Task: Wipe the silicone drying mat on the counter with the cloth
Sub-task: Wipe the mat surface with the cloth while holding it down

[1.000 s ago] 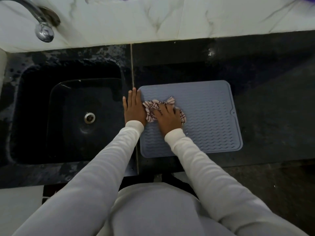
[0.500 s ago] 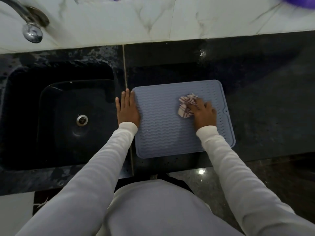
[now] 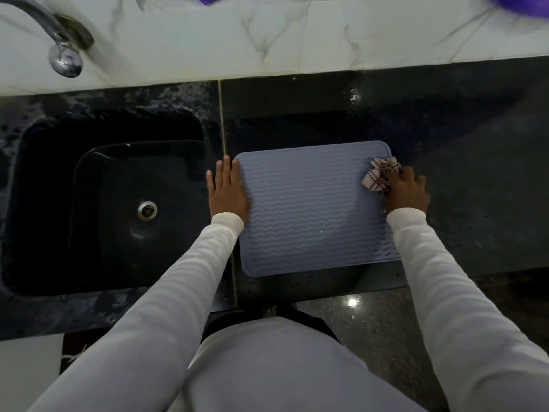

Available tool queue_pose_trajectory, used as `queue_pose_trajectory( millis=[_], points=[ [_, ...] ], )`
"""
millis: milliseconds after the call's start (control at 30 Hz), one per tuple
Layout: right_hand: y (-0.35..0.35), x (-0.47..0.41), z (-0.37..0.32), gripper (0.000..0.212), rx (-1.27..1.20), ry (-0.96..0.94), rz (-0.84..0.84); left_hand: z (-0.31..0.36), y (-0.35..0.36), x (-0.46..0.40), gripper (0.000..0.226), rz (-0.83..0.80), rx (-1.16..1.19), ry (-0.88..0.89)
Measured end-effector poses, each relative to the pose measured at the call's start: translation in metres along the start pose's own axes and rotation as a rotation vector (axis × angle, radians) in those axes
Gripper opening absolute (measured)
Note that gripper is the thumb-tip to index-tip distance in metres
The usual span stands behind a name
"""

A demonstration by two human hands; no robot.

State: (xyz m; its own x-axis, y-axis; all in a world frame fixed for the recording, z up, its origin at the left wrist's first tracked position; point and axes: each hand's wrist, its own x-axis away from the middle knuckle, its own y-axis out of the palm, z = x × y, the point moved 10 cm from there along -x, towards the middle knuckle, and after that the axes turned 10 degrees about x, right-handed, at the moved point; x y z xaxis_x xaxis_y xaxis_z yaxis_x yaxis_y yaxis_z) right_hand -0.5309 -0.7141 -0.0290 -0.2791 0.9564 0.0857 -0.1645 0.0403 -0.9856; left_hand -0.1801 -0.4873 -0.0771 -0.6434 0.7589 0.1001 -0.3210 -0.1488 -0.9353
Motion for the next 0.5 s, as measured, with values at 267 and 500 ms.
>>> queue_pose_trajectory(
  millis=[267, 500],
  points=[
    [-0.052, 0.019, -0.07, 0.045, -0.366, -0.106, 0.071, -0.003, -0.002, -0.003, 0.054, -0.058, 0.066, 0.026],
    [-0.039, 0.103, -0.264, 0.054, -0.364, -0.498, -0.027, -0.002, -0.003, 0.004, 0.06, -0.128, 0.071, 0.12]
  ],
)
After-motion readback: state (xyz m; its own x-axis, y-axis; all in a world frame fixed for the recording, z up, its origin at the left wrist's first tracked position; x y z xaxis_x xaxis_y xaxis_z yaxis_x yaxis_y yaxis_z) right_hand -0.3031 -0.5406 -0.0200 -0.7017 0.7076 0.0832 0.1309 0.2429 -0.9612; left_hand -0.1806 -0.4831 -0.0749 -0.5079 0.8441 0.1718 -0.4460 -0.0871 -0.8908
